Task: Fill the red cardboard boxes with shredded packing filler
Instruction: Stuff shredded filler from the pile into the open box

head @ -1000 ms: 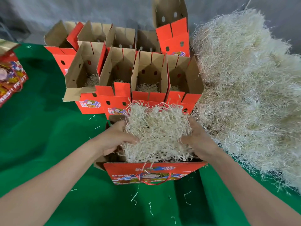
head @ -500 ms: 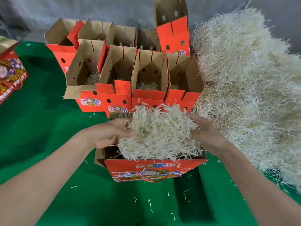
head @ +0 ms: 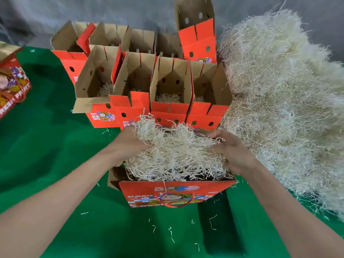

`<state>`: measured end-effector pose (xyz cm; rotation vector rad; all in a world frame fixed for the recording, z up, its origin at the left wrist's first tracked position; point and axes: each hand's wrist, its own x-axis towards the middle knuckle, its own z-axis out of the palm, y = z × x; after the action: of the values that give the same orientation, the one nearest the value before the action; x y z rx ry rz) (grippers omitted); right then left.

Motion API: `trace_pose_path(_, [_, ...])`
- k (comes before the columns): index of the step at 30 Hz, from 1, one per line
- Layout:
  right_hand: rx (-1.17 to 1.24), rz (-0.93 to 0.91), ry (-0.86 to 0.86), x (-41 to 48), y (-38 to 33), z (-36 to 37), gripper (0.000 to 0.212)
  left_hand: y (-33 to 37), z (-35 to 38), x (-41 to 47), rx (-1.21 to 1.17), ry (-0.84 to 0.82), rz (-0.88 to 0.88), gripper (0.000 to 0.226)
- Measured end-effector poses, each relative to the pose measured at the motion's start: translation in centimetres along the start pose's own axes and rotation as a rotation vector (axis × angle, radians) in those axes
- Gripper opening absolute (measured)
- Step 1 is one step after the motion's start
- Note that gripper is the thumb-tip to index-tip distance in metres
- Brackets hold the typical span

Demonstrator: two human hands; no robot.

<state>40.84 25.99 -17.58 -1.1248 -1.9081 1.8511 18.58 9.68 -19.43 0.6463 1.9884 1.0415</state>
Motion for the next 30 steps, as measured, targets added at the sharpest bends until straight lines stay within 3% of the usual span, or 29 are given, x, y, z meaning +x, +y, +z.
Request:
trace_pose_path(2, [0.075,0.035,0.025,0.1,0.1,0.2,0.028,-0.3,-0.3,0.0,-0.049,-0.033,-0.024,0.065])
trace_pose_path(4, [0.149,0.073,-0.002,0.1,-0.2,1.0,0.032,0.0,-0.2,-0.4,-0.132,-0.118,-0.026,0.053])
trace_pose_path(6, [0.224,0.140,-0.051,0.0,-0.6,1.8,0.052,0.9,0.6,-1.0,-0.190,-0.276,-0.036,0.034])
trace_pose_path(9, [0.354,0.213,-0.185,-0.4,-1.3,2.3,0.048,1.8,1.7,-1.2,-0.223,-0.398,-0.014,0.040])
trace_pose_path(10, [0.310,0.231,-0.212,-0.5,-1.4,2.4,0.050,1.8,2.0,-0.9,-0.213,-0.394,0.013,0.042])
trace_pose_path(13, [-0.047,0.238,-0.220,0.0,-0.7,3.3,0.086,2.1,3.1,-0.7,-0.076,-0.358,0.068,0.041])
trace_pose_path(14, [-0.074,0.220,-0.214,0.2,-0.6,3.5,0.080,2.2,3.5,-0.7,-0.002,-0.366,0.092,0.037])
trace_pose_path(17, [0.060,0.150,-0.199,0.2,-1.1,2.6,0.021,2.3,3.4,-0.7,0.163,-0.378,0.133,0.019])
trace_pose_path(18, [0.065,0.091,-0.139,0.5,-0.8,1.8,0.017,2.2,2.8,-0.5,0.204,-0.346,0.117,0.016])
trace_pose_path(21, [0.139,0.109,0.007,0.3,0.1,0.3,0.026,1.8,1.1,-0.1,0.358,-0.237,0.060,0.036])
trace_pose_path(23, [0.114,0.135,-0.006,0.0,0.5,0.1,0.032,1.7,0.9,-0.2,0.346,-0.221,0.071,0.042])
trace_pose_path(26, [0.186,0.204,-0.168,-0.4,0.1,0.9,0.089,1.5,1.5,0.2,0.044,-0.247,0.050,0.028])
trace_pose_path(27, [0.146,0.208,-0.215,-0.4,0.3,1.6,0.096,1.6,1.7,0.1,-0.060,-0.257,0.060,0.023])
trace_pose_path(30, [0.013,0.189,-0.246,-0.1,1.0,3.5,0.048,2.0,2.5,-0.1,-0.168,-0.393,0.080,0.028])
